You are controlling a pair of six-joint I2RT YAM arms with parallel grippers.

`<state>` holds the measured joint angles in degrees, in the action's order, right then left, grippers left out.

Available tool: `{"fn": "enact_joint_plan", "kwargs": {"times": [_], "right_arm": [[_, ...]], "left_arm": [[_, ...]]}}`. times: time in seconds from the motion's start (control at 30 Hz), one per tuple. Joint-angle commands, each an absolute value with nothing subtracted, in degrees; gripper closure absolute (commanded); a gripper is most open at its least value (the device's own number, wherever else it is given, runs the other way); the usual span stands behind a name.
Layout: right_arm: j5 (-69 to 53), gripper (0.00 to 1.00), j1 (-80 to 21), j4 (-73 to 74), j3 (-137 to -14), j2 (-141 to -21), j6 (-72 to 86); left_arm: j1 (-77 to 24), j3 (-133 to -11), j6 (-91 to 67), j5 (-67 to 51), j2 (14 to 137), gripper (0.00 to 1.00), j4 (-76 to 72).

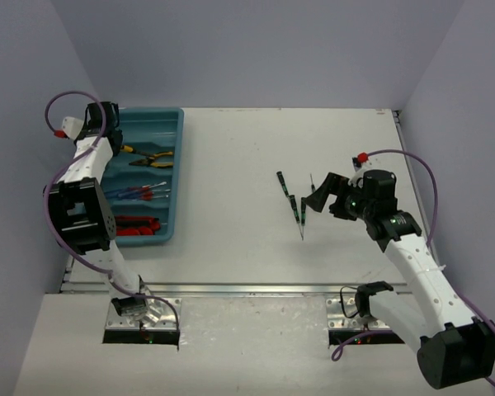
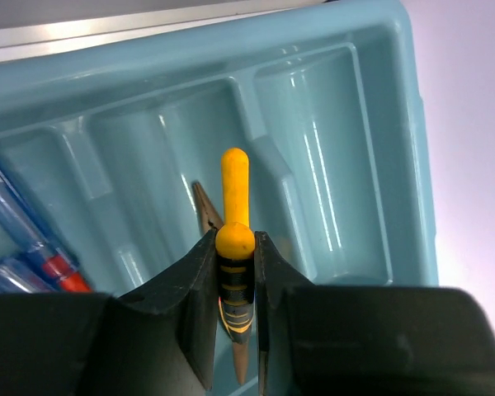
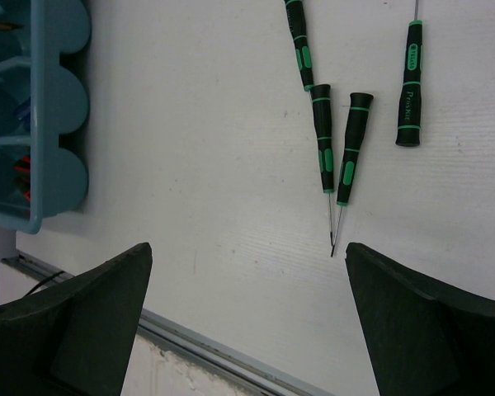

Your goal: Sort the tools into containers

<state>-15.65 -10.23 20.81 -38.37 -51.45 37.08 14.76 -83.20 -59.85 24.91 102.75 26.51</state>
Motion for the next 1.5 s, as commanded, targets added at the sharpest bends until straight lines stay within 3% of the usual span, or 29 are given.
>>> {"fn": "enact_joint_plan", "kwargs": {"times": [0.0,0.03,0.07,0.1,0.17,0.27,0.43,0.57,0.6,0.73,0.83,0.97,1.23,1.47], "right_arm": [[-16.7,0.01,-10.0,17.5,-38.4,-51.8,37.0],[-16.9,0.01,-10.0,17.4,-38.5,-52.0,37.1],[-17.0,0.01,-10.0,17.2,-38.6,-52.3,37.2],[-17.1,0.01,-9.9,17.2,-38.6,-52.7,37.1],[-17.1,0.01,-9.9,17.0,-38.7,-53.0,37.1],[-16.3,0.01,-10.0,16.8,-39.0,-54.1,37.1],[-14.4,0.01,-10.0,20.8,-44.3,-63.4,34.1],[-4.8,0.05,-10.1,25.0,-49.7,-72.9,30.1],[-3.1,0.11,-10.1,25.7,-50.9,-75.0,29.7],[0.4,0.47,-10.1,27.8,-56.9,-84.4,26.9],[4.3,0.61,-10.1,29.0,-60.8,-89.9,25.4],[6.9,0.65,-10.1,32.7,-67.3,-98.9,24.1],[3.5,0.63,-10.0,30.3,-68.7,-107.1,23.7],[3.9,0.71,-10.0,29.4,-69.0,-112.9,24.1]], "left_arm": [[15.9,-84.2,-62.1,23.1,102.1,0.82,23.4],[16.0,-83.5,-62.2,22.2,102.0,0.66,22.7],[16.3,-82.8,-62.2,20.9,101.9,0.43,21.8],[16.6,-82.6,-62.3,20.1,101.9,0.31,21.8],[17.0,-82.5,-62.7,18.0,101.6,0.17,22.0],[17.6,-82.7,-62.7,15.7,98.8,0.1,22.4],[17.9,-78.6,-60.5,5.9,84.8,0.02,16.6],[17.8,-66.7,-56.6,-6.8,70.6,0.0,9.7],[17.7,-64.3,-55.1,-9.5,67.2,0.0,8.6],[15.6,-51.4,-51.0,-18.6,51.5,0.0,6.4],[13.2,-42.0,-48.6,-23.1,43.4,0.0,6.5],[10.1,-37.8,-41.1,-23.9,40.0,0.0,12.1],[9.5,-39.4,-31.6,-25.5,42.1,0.0,18.6],[9.1,-36.4,-30.8,-27.6,42.8,0.0,17.5]]}}
